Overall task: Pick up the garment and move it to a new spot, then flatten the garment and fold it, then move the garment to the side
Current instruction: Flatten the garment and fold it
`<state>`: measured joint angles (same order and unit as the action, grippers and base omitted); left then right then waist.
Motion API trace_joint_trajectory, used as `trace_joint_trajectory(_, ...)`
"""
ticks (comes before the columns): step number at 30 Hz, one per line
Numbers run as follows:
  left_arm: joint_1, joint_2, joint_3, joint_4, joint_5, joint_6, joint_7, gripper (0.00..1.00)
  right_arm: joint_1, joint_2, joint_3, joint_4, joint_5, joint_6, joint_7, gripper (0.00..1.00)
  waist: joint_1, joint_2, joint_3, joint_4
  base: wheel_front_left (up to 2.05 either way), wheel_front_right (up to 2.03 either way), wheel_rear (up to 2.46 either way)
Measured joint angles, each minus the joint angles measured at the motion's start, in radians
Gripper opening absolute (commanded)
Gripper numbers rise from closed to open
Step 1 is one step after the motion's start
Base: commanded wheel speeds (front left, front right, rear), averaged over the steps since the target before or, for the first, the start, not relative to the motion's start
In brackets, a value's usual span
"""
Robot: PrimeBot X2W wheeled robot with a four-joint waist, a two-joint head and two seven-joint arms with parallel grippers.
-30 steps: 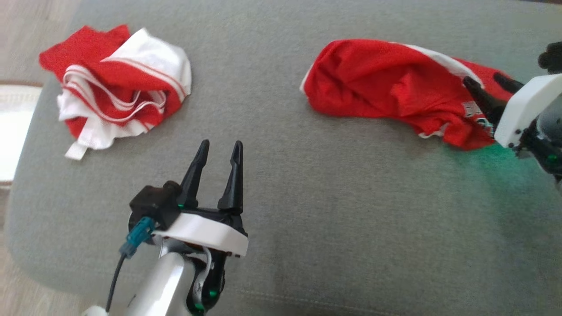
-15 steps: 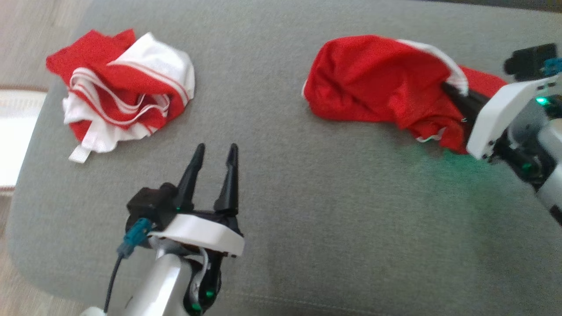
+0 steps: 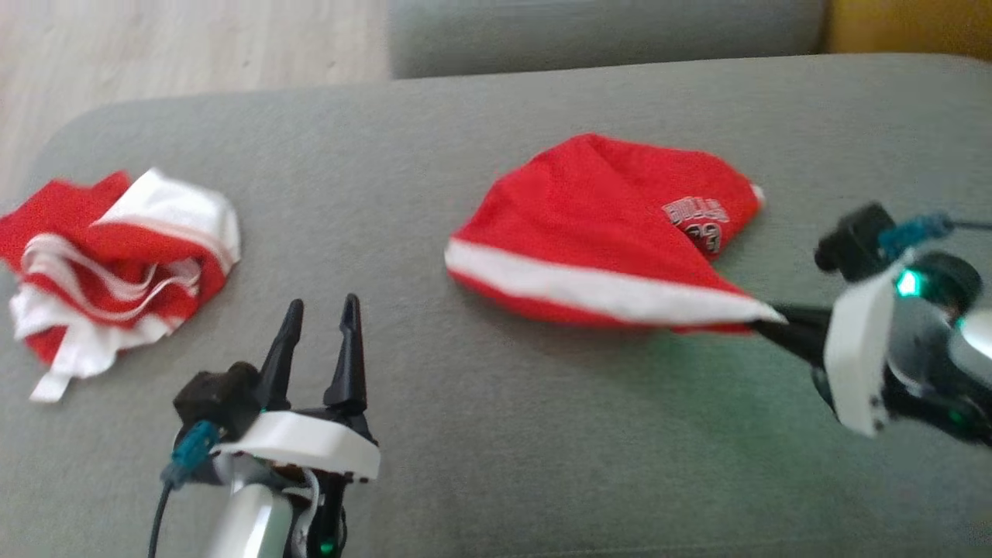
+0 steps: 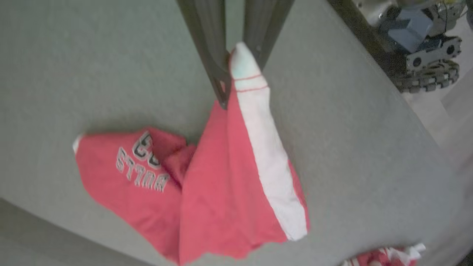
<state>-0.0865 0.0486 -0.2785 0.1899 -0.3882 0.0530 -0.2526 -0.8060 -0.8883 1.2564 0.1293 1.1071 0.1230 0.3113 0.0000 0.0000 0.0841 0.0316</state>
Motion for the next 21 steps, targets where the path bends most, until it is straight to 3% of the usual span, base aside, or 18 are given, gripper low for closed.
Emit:
trace_joint_trajectory(6,0.007,0.000,0.037,-0.001,0.009,-0.008,0.000,1.00,0.085,-0.158,0.022,-0.100,-0.009,0.000,0.187,0.00,0.0000,0.0000,-0.030,-0.078,0.00,0.00,0.00)
trace_joint_trajectory(8,0.011,0.000,0.039,-0.001,0.009,-0.009,0.000,1.00,0.105,-0.166,0.022,-0.093,-0.032,0.000,0.204,0.00,0.0000,0.0000,-0.032,-0.088,0.00,0.00,0.00)
trace_joint_trajectory(9,0.015,0.000,0.040,0.000,0.009,-0.009,0.000,1.00,0.113,-0.162,0.021,-0.080,-0.047,0.000,0.209,0.27,0.0000,0.0000,-0.032,-0.091,0.00,0.00,0.00)
trace_joint_trajectory(10,0.018,0.000,0.042,0.001,0.009,-0.010,0.000,1.00,0.125,-0.154,0.014,-0.058,-0.063,0.000,0.208,0.89,0.0000,0.0000,-0.032,-0.094,0.00,0.00,0.00)
trace_joint_trajectory(11,0.022,0.000,0.045,0.005,0.009,-0.010,0.000,1.00,0.135,-0.141,0.007,-0.029,-0.082,0.000,0.206,1.00,0.0000,0.0000,-0.031,-0.095,0.00,0.00,0.00)
trace_joint_trajectory(16,0.022,0.000,0.052,0.033,0.010,-0.029,0.000,1.00,0.209,-0.055,-0.051,0.067,-0.124,0.000,0.155,1.00,0.0000,0.0000,-0.031,-0.097,0.00,0.00,0.00)
trace_joint_trajectory(21,0.017,0.000,0.062,0.062,0.024,-0.051,0.000,1.00,0.241,-0.051,-0.169,0.094,-0.103,0.000,0.108,1.00,0.0000,0.0000,-0.040,-0.097,0.00,0.00,0.00)
